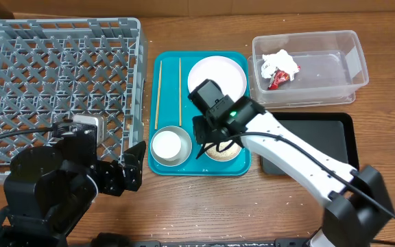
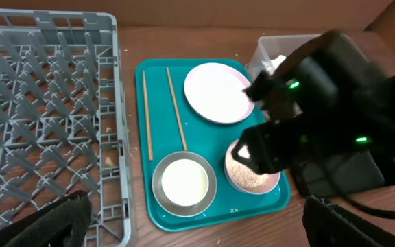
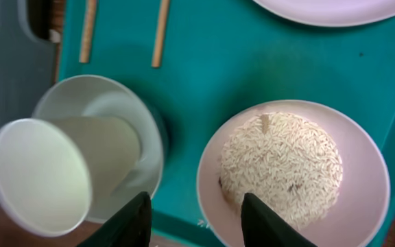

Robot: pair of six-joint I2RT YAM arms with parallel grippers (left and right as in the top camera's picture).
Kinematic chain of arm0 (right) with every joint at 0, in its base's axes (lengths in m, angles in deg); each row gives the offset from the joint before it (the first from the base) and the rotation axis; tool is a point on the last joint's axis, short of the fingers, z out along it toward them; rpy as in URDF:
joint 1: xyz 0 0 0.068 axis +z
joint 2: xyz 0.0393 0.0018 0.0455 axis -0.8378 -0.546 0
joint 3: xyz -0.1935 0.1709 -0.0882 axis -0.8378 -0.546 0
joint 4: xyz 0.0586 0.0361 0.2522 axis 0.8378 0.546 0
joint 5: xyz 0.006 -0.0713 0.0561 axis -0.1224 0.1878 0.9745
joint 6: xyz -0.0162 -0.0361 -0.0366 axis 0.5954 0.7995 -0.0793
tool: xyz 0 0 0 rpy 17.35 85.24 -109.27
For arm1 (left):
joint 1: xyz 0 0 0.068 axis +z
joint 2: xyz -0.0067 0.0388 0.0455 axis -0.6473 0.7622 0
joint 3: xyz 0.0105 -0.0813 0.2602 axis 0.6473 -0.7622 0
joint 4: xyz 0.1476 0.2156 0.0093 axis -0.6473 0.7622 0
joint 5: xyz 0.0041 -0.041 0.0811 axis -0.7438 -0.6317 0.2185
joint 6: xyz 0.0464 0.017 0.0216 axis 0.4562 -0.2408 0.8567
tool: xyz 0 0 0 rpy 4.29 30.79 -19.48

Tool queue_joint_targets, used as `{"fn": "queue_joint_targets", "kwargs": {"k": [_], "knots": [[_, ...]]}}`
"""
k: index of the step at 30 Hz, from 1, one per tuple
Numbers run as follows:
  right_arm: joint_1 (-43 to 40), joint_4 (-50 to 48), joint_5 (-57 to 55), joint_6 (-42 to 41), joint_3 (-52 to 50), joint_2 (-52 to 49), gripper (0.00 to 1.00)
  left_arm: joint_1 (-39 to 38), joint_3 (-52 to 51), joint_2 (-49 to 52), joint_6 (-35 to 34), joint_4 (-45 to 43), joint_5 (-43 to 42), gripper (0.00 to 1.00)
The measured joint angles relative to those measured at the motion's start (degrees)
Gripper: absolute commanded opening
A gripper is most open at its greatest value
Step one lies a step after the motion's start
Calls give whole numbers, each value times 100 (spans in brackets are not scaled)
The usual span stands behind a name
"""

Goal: Sort waste into correct bins and load items into the dishwasher
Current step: 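Grasp the pink plate of rice with the right gripper, then tip the pink plate over the black tray to dump the rice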

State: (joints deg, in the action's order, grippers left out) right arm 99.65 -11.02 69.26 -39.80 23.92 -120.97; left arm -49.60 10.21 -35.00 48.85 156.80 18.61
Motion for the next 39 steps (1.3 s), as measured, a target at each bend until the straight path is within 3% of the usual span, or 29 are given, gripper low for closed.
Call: {"fn": "queue_joint_targets", "kwargs": {"k": [7,9,12,14,17,27,35,39], "knots": [[0,-527,-20,-83,-299,-518,43,0,0,0,0,0,0,100],[0,-553,-17,-94,-299,-599,39,0,0,0,0,0,0,100],[0,-557,-20,-131,-299,-787,29,0,0,0,0,0,0,100],[0,-566,2,-192,-299,-935,10,0,0,0,0,0,0,100],[4,-511,0,-297,-299,-1154,4,0,0,0,0,2,0,100],[-92,-125,-20,-374,-205,-560,4,0,0,0,0,0,0,100],[-640,63,776,-391,-87,1469,4,0,0,0,0,0,0,100],[-1460,313,1421,-369,-85,1882,4,0,0,0,0,0,0,100]]}}
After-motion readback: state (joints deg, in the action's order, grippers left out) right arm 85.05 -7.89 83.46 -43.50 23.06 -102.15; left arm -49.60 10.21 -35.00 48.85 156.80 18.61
